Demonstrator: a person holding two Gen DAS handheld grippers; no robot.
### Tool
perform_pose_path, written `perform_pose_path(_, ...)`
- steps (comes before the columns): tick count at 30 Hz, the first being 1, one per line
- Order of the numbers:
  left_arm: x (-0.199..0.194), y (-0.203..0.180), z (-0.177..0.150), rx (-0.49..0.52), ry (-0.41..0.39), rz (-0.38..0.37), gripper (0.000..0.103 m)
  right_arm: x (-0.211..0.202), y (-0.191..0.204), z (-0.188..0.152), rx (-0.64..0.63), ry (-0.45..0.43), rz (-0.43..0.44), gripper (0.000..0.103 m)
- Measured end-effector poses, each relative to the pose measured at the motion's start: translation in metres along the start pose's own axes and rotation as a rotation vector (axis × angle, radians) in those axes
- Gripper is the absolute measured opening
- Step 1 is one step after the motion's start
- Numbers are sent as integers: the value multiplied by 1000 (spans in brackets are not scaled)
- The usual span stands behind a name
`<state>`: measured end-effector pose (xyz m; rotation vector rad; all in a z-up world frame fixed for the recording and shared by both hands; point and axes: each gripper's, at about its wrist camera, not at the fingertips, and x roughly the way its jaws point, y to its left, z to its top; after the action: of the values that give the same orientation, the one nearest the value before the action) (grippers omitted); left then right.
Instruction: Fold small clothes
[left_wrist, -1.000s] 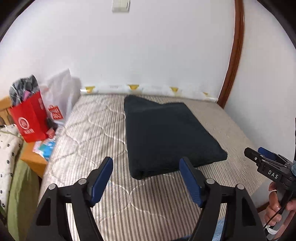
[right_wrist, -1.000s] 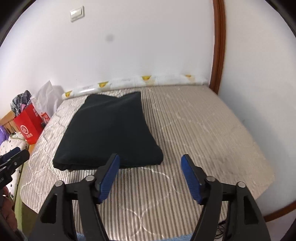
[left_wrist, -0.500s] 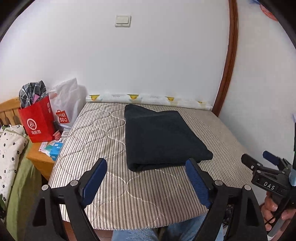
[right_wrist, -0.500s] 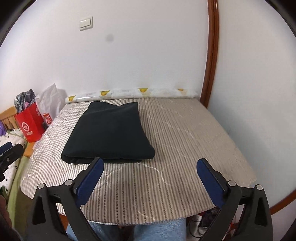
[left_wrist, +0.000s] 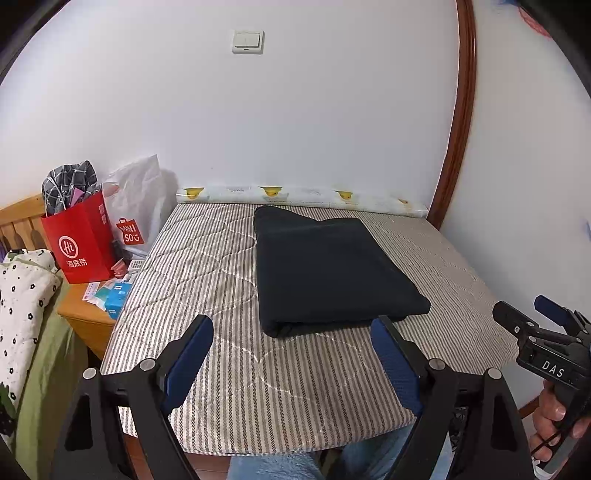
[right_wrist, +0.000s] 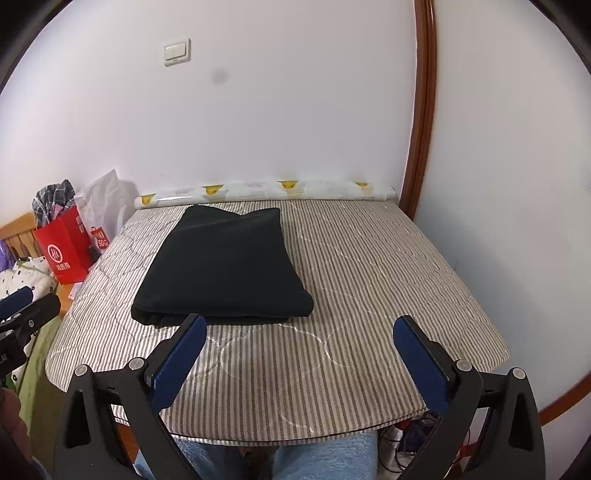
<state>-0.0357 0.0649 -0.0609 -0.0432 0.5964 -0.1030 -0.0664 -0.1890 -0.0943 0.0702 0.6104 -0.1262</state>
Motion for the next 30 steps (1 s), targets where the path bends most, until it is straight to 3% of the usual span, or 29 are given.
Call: perform_pose_path(30, -1, 1, -1, -4, 6, 5, 86, -1, -3, -4, -11, -2, 21, 100)
